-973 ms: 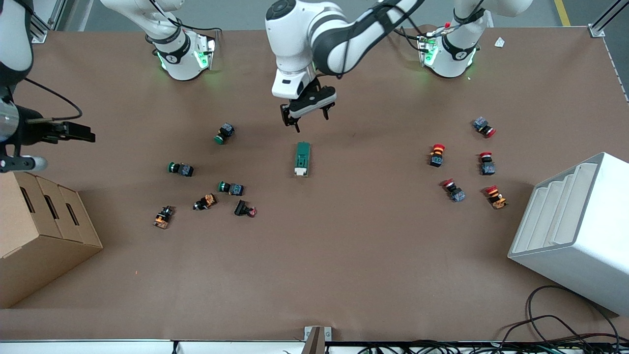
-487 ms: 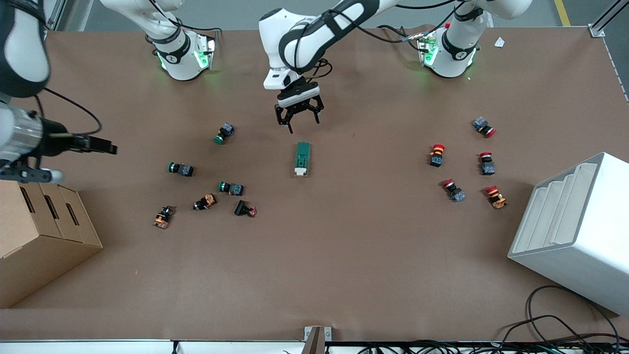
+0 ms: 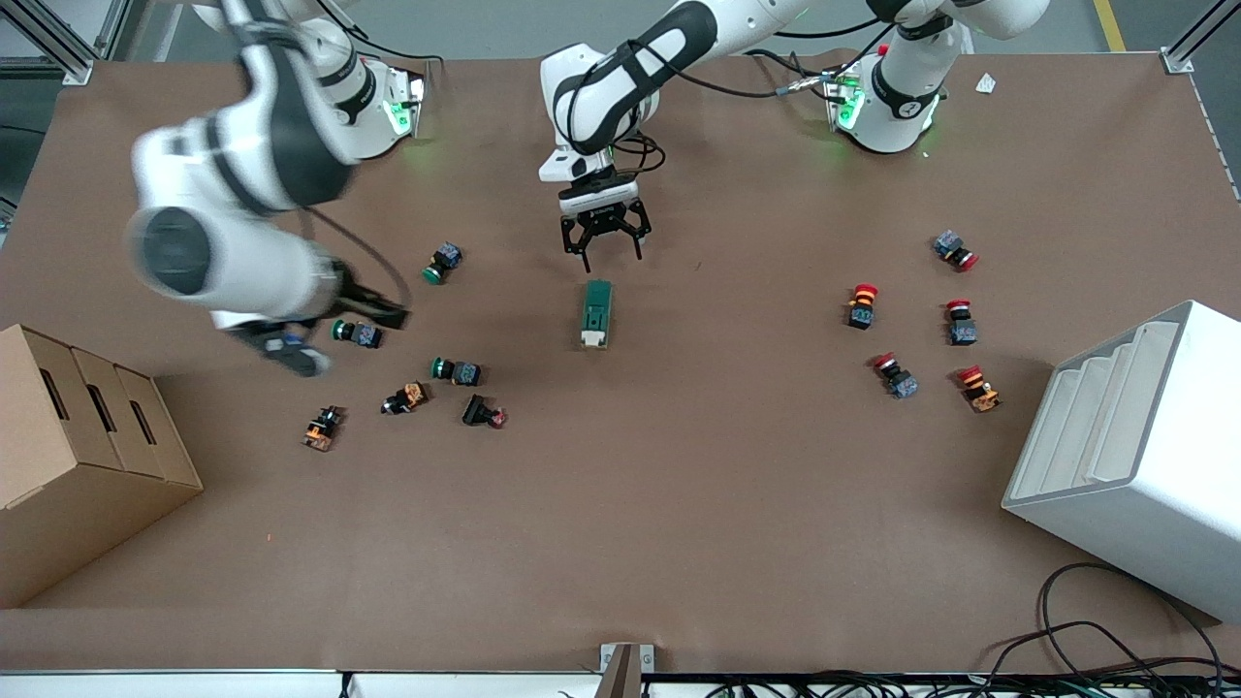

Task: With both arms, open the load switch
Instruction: 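Reach the right gripper to the white lever while the left gripper holds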

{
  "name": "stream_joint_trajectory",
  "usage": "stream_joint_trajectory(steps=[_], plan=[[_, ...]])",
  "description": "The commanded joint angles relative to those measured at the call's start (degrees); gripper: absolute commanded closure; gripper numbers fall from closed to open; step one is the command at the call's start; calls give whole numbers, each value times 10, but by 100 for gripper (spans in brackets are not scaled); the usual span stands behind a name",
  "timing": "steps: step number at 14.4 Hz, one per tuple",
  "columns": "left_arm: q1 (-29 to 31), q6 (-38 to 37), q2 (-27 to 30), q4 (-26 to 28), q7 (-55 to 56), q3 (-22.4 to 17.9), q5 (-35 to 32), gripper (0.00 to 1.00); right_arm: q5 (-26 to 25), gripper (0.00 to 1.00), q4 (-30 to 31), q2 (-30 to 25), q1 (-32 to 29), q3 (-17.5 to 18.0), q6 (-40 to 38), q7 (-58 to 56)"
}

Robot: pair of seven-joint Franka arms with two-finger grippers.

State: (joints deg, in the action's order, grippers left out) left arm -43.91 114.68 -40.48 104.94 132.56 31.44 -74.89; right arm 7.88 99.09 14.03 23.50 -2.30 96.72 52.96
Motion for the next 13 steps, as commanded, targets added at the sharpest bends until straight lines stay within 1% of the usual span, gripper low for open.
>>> stream_joint_trajectory(steps=[1,2,4,6,7,10,13], plan=[[-6,11,-17,0,73,-1,-64,0,4,0,-27,61,68,-8,33,149],[-7,11,-26,-1,101,-1,-89,0,5,0,-47,88,91,-8,43,204],[-14,11,-43,0,118,-3,-129,0,33,0,-97,152,128,-8,51,313],[-15,11,-53,-4,114,-5,-143,0,50,0,-146,214,158,-8,64,417],[-16,11,-54,-4,113,-5,-143,0,50,0,-158,232,170,-8,73,456],[-32,5,-70,-5,111,-8,-144,0,53,0,-161,258,180,-8,121,523],[-34,4,-74,-5,101,-9,-145,0,56,0,-163,273,182,-8,136,542]])
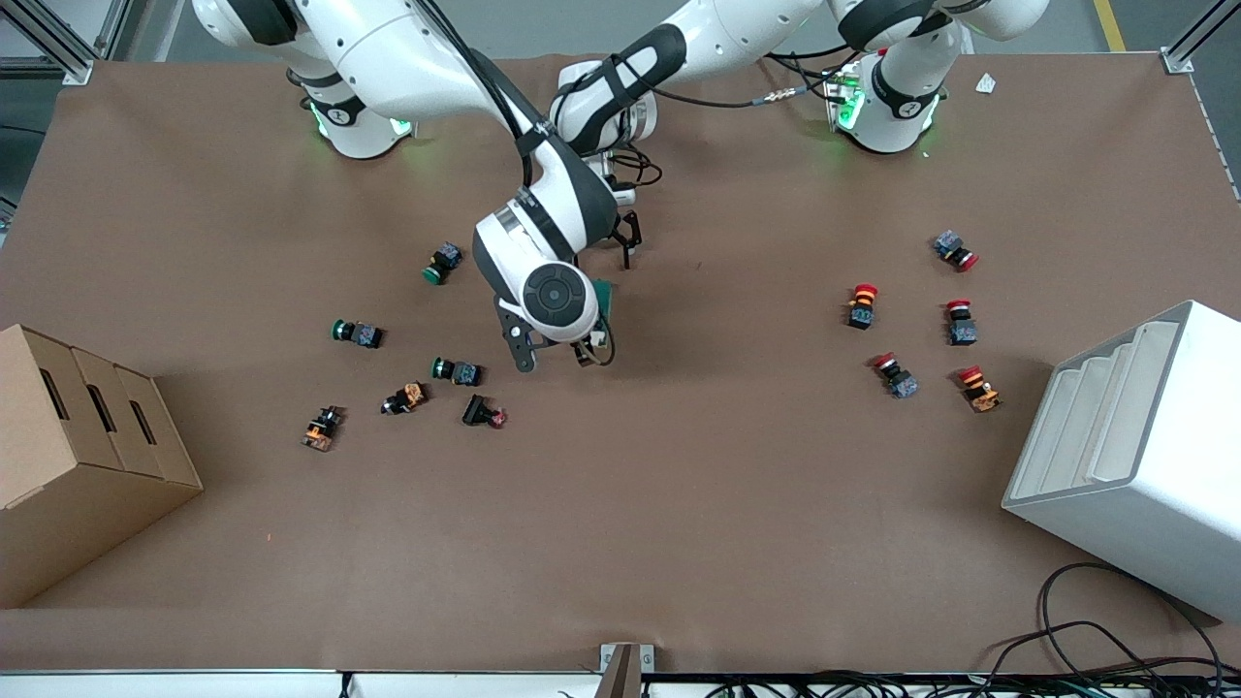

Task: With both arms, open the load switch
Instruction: 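Reach the right gripper to the white lever while the left gripper holds, then push the white lever shut with the right gripper while the left gripper holds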

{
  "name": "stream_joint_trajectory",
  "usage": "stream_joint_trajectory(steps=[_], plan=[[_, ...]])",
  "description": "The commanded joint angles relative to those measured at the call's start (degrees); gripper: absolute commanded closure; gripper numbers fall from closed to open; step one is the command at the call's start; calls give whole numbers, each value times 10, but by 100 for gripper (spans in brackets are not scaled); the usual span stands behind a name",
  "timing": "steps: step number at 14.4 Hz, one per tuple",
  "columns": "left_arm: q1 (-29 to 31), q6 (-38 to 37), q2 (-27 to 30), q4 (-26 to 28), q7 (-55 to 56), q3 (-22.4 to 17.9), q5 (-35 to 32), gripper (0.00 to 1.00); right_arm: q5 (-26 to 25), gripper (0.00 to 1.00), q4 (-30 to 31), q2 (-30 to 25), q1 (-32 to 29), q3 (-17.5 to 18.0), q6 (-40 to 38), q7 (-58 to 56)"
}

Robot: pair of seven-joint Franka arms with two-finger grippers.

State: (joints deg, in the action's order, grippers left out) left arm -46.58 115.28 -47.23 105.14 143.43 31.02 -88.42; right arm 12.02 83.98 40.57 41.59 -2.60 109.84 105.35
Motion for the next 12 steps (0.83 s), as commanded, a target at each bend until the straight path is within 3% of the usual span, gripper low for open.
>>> stream_joint_trajectory(steps=[1,8,12], plan=[[-9,-2,-8,-7,-11,-4,-10,1,19,0,-11,12,2,-5,11,19],[-38,-29,-8,-7,-10,-32,-63,0,31,0,-11,39,13,-5,39,33],[-71,-71,-24,-12,-9,-78,-110,0,32,0,-11,43,19,-5,38,43]])
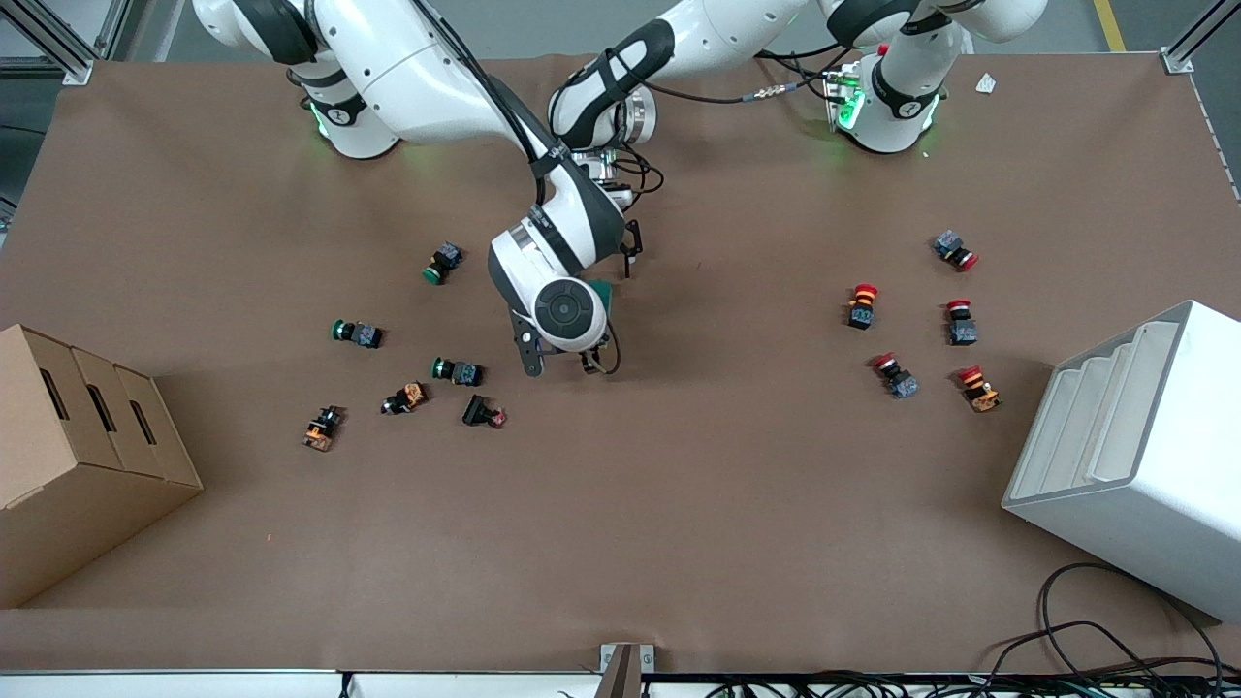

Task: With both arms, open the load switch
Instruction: 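Push the white lever shut with the right gripper while the left gripper holds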

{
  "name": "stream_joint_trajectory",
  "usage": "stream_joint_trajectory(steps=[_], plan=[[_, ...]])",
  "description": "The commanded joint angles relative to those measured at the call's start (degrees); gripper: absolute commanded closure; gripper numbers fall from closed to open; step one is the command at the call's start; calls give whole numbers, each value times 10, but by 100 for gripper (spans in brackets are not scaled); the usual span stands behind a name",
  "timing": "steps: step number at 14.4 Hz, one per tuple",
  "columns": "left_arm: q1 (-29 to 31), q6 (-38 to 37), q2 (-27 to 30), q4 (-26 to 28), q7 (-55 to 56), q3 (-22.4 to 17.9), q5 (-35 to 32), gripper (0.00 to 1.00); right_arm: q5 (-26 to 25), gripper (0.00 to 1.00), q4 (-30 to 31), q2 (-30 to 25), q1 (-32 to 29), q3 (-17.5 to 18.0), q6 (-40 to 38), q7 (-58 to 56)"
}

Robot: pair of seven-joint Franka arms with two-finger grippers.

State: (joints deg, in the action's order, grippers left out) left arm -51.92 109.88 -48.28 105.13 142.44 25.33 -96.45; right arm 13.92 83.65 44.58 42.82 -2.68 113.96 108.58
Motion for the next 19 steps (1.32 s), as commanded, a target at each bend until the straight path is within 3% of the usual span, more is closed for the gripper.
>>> stream_joint_trajectory(steps=[1,10,15,19], plan=[[-18,-17,-15,-12,2,-22,-39,0,14,0,-8,2,7,-3,-7,10],[-24,-18,-37,-51,13,-22,-41,0,32,0,-54,-9,6,15,-197,9],[-29,-19,-39,-50,35,-23,-42,0,55,0,-53,-13,3,15,-241,6],[-30,-19,-38,-45,35,-27,-43,0,55,0,-41,-7,10,14,-232,3]])
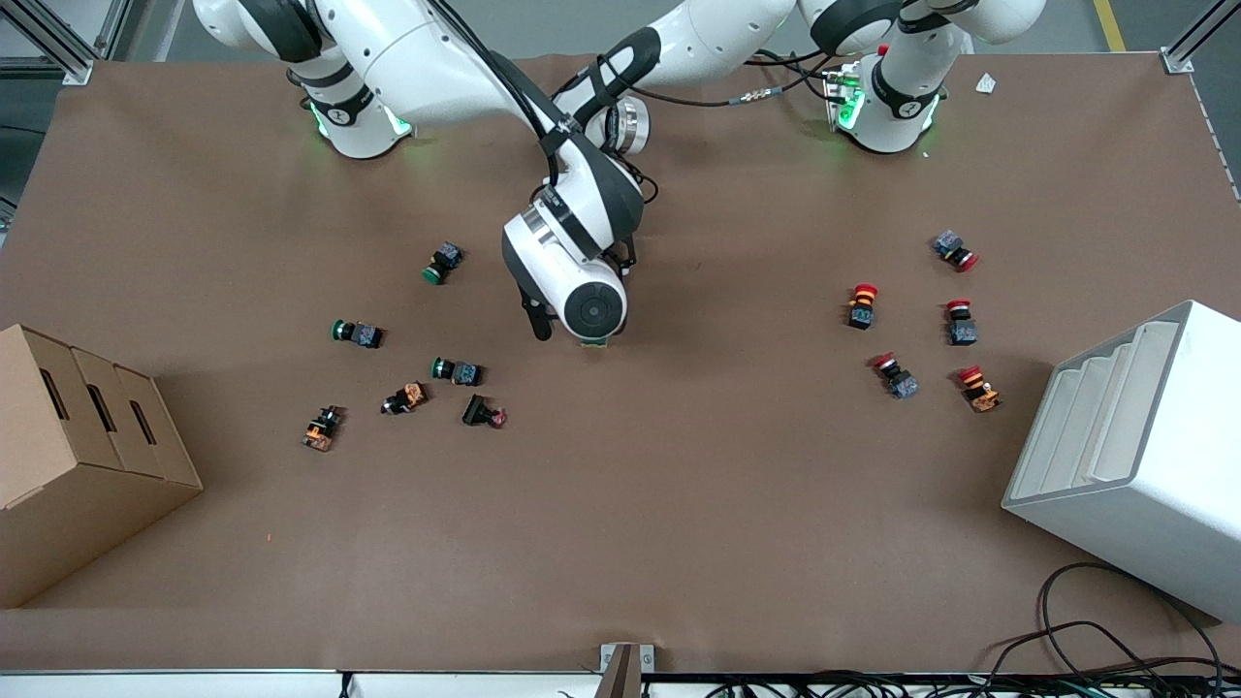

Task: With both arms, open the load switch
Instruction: 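Push the white lever shut with the right gripper while the left gripper holds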

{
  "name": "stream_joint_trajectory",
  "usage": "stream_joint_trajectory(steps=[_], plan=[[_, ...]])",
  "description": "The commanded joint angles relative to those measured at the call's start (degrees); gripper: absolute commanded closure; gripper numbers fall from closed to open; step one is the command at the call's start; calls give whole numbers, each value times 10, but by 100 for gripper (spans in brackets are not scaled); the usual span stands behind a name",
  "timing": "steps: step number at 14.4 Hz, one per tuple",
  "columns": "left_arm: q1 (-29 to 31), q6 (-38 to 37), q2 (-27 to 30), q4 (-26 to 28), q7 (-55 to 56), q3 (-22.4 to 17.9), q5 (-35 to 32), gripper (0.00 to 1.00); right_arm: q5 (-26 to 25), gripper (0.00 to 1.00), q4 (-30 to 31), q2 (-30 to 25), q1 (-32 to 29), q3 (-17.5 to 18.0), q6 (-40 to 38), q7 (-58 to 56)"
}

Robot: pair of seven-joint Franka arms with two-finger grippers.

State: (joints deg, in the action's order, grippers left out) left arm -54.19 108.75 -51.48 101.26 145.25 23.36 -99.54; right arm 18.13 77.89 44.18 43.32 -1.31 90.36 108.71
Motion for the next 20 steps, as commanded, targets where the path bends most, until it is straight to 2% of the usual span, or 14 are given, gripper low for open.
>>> stream_joint_trajectory(steps=[1,6,12,17,20], plan=[[-7,-8,-6,-6,6,-7,-14,0,12,0,18,-2,9,0,12,2],[-7,-9,-6,-6,6,-7,-14,0,11,0,37,3,16,0,66,2],[-7,-10,-7,-5,7,-7,-14,0,9,0,49,6,17,0,89,1],[-7,-10,-6,-6,7,-8,-14,0,3,0,41,-3,8,-4,82,-27],[-7,-10,-6,-6,7,-8,-14,0,-34,0,36,-44,-30,-23,20,-144]])
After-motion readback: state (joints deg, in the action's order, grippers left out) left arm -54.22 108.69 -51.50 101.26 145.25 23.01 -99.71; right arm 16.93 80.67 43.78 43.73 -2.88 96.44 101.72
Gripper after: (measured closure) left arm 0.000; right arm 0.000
